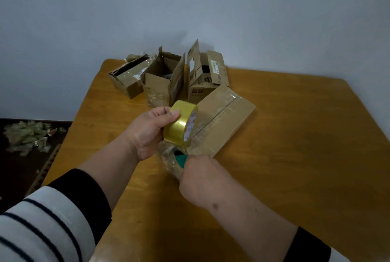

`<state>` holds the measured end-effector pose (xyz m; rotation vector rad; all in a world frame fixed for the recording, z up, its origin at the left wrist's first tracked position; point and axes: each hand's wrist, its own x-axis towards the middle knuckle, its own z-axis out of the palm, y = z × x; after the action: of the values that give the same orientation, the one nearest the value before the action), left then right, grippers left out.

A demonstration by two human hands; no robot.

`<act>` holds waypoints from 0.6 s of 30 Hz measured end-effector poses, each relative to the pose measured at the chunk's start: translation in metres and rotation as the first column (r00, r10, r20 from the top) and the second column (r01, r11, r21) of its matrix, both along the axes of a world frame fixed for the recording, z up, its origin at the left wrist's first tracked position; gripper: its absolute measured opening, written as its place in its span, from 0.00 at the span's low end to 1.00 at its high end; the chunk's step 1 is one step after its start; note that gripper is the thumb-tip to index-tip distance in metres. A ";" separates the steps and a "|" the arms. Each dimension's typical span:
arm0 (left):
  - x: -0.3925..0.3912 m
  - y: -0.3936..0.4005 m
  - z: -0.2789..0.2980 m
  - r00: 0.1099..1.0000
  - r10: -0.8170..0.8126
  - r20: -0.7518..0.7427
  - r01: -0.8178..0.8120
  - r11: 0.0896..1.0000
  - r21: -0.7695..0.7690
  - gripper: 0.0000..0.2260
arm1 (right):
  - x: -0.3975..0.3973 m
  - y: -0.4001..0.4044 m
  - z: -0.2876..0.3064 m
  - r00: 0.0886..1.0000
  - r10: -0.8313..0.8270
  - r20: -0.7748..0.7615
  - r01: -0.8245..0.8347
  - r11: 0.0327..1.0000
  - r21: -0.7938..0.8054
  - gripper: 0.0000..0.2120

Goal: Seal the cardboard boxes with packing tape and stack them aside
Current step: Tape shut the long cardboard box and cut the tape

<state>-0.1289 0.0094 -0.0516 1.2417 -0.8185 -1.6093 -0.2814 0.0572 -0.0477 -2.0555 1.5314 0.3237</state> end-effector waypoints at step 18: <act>-0.003 -0.017 -0.001 1.000 -0.018 -0.023 0.018 1.000 0.002 0.08 | -0.013 -0.013 -0.010 1.000 0.009 0.029 -0.008 0.999 -0.038 0.11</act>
<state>-0.1316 -0.0080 -0.0529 1.2180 -0.8163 -1.6363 -0.2948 0.0446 -0.0578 -2.0871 1.5227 0.2690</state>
